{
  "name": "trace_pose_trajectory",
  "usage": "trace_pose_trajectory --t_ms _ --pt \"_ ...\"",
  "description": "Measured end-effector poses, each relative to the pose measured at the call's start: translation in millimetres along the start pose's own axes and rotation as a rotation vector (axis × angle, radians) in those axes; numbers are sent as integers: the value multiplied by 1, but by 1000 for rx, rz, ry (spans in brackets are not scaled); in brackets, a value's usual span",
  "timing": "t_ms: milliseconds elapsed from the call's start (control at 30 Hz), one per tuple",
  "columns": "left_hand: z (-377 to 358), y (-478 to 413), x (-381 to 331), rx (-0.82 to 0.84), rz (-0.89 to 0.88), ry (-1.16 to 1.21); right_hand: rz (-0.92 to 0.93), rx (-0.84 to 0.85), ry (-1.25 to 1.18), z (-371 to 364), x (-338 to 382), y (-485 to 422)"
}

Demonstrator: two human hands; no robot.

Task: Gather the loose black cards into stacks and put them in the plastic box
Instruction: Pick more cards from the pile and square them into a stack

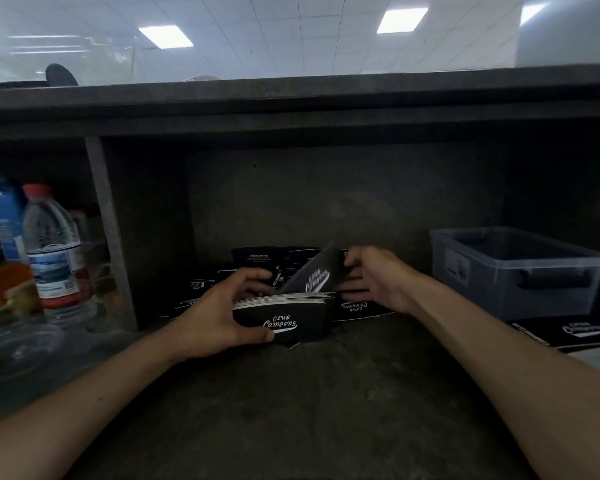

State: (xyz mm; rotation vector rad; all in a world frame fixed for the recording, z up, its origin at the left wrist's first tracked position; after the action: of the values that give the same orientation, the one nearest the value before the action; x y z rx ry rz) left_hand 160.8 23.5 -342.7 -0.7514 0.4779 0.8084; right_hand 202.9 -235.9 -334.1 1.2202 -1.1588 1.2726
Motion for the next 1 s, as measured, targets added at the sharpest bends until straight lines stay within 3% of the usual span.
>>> trace_pose_trajectory --t_ms 133,300,400,533,700,767,867,1000 --pt "0 0 -1 37 -11 26 7 -47 430 11 5 7" --pt "1 0 -4 38 -49 -32 126 156 875 6 9 14" --pt "2 0 -4 41 -50 -60 137 168 1020 2 5 12" --pt "2 -1 -3 24 -58 -72 183 45 943 11 10 8" --pt "2 0 -1 34 -25 -88 389 -435 249 47 37 9" --pt "1 0 -2 47 -30 -95 455 -534 40 53 43 13" --pt "0 0 -3 40 -19 -79 494 -468 -132 48 42 15" --pt "1 -1 0 -4 -11 -128 220 -197 -125 20 23 8"
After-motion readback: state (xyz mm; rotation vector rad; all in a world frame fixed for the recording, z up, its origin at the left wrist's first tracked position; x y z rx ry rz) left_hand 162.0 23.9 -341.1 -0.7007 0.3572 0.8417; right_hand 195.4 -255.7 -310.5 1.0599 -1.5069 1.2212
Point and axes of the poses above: each hand's wrist, its own y-axis away from the middle knuckle, its own z-axis out of the back of the hand, x = y × z, the point moved 5 cm from there along -y, towards the middle knuckle, and after that the axes turned 1 degree about z, right-handed, at the moved point
